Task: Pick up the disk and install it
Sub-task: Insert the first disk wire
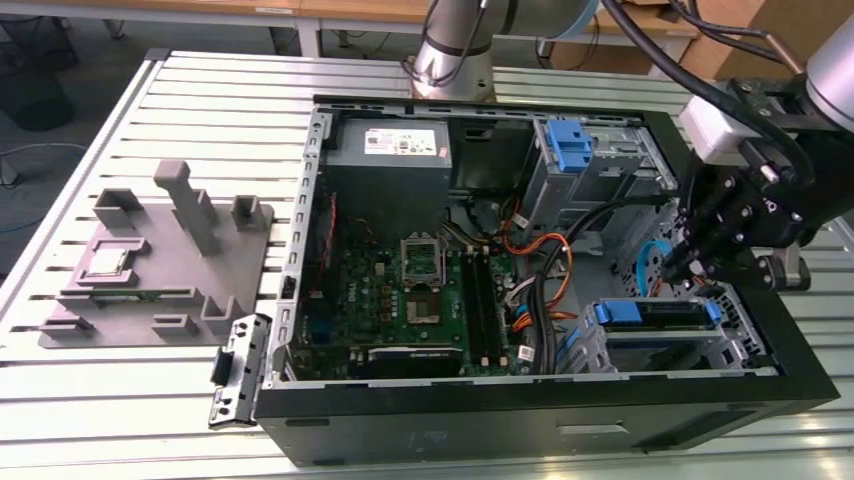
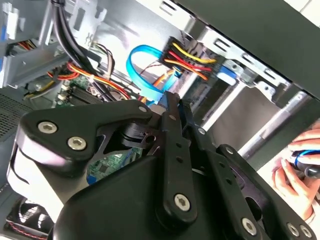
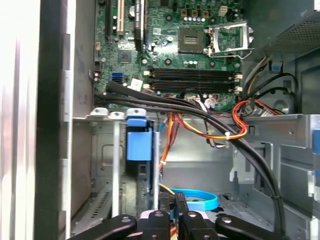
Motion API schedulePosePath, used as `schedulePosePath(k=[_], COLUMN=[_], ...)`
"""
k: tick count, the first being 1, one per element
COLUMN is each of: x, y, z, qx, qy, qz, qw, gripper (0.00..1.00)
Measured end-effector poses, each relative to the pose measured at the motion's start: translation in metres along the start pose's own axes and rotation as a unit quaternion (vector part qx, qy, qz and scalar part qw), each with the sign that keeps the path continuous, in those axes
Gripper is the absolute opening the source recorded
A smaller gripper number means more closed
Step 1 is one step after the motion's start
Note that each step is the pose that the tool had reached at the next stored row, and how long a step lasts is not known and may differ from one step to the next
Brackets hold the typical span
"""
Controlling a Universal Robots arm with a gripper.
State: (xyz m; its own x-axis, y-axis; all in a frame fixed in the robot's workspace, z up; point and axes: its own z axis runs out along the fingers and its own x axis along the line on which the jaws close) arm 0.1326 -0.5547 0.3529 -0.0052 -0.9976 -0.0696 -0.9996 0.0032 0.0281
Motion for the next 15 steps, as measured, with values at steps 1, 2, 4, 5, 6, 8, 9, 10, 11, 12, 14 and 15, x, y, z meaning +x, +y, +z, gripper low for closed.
schedulePosePath(k=[1, 2, 4, 5, 6, 8, 9, 10, 11, 12, 14, 15], x=[0.0029, 0.0052, 0.0086, 0.0101, 0.0113, 0.0136, 0.0146, 0.0156, 0.0165, 0.0171, 0.0176, 0.0178], y=[0.0003, 0.0007, 0.0019, 0.0033, 0.0050, 0.0082, 0.0097, 0.0109, 0.0120, 0.0128, 0.0140, 0.0147], z=[-0.0002, -0.0003, -0.0001, 0.0004, 0.0010, 0.0024, 0.0031, 0.0037, 0.0046, 0.0054, 0.0064, 0.0068], qx=[0.0006, 0.0013, 0.0027, 0.0038, 0.0050, 0.0074, 0.0087, 0.0101, 0.0117, 0.0132, 0.0171, 0.0193], qy=[0.0000, 0.0000, 0.0001, 0.0000, 0.0001, 0.0000, -0.0001, 0.0001, 0.0000, -0.0001, 0.0001, 0.0001], qz=[0.000, 0.000, 0.000, 0.000, 0.000, -0.001, -0.001, -0.001, -0.001, -0.002, -0.004, -0.004], qw=[1.0000, 1.0000, 1.0000, 1.0000, 1.0000, 1.0000, 1.0000, 0.9999, 0.9999, 0.9999, 0.9998, 0.9998], gripper=[0.16, 0.16, 0.16, 0.16, 0.16, 0.16, 0.16, 0.16, 0.16, 0.16, 0.16, 0.16])
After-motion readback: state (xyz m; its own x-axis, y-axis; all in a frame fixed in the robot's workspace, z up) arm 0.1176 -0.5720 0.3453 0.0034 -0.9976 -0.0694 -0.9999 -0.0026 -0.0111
